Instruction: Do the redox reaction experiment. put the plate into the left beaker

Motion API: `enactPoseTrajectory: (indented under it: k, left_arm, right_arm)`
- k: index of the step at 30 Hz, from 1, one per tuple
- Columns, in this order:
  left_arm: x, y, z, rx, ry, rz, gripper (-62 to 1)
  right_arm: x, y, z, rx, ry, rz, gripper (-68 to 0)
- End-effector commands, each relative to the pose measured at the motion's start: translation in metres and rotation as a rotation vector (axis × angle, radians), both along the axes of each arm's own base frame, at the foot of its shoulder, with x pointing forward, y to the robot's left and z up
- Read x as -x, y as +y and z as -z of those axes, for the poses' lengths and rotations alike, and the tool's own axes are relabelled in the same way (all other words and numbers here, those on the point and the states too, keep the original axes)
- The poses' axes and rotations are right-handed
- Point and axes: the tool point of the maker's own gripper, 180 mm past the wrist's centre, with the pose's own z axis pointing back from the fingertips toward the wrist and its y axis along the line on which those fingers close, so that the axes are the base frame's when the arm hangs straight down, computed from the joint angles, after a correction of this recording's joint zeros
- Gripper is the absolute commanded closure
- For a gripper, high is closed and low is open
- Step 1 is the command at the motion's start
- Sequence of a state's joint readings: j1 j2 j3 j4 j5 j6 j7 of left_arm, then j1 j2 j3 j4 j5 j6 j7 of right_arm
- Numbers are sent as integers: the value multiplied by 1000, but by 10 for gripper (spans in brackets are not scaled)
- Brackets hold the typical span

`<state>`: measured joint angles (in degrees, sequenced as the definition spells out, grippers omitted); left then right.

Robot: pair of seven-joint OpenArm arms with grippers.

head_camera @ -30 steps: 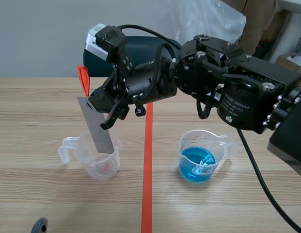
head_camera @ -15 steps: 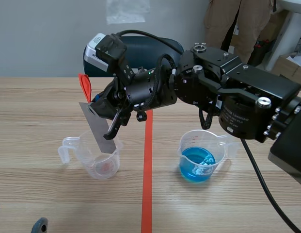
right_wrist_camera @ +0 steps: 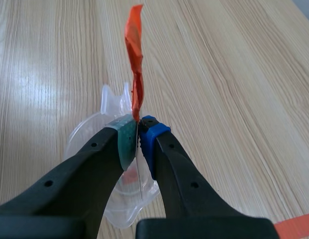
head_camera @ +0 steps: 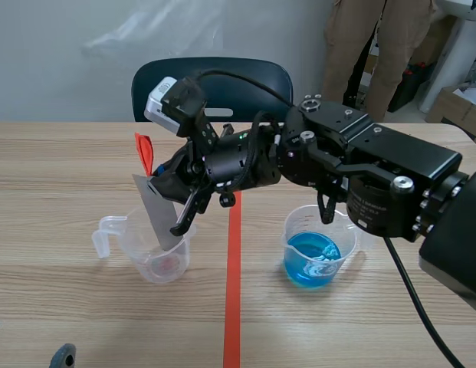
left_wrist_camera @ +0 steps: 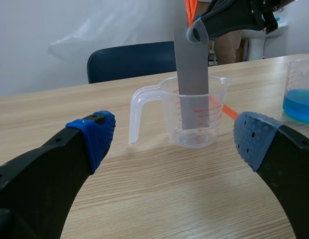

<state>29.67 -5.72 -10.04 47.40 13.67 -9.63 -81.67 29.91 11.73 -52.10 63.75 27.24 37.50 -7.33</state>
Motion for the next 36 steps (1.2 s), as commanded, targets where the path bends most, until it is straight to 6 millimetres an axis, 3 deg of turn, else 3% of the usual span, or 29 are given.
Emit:
enactPoseTrajectory:
  k: [1, 16, 18, 19, 22, 36]
  left_arm:
    - [-2, 0, -8, 6, -33, 4, -508]
    - [-2, 0, -8, 6, -33, 4, -508]
    - [-2, 0, -8, 6, -33, 4, -508]
    - [-2, 0, -8, 6, -33, 4, -508]
    - [-2, 0, -8, 6, -33, 4, -508]
    - [-2, 0, -8, 6, -33, 4, -508]
  right_arm:
    - [-6, 7, -16, -32, -31, -6, -4]
    - [-1, 10, -23, -63, -65, -46, -17]
    - [-2, 9, -22, -48, -88, -51, -120]
    - [-2, 9, -21, -42, -101, -55, -222]
    - [-3, 9, -20, -26, -127, -60, -665]
    - [-10, 7, -17, 2, -147, -28, -679]
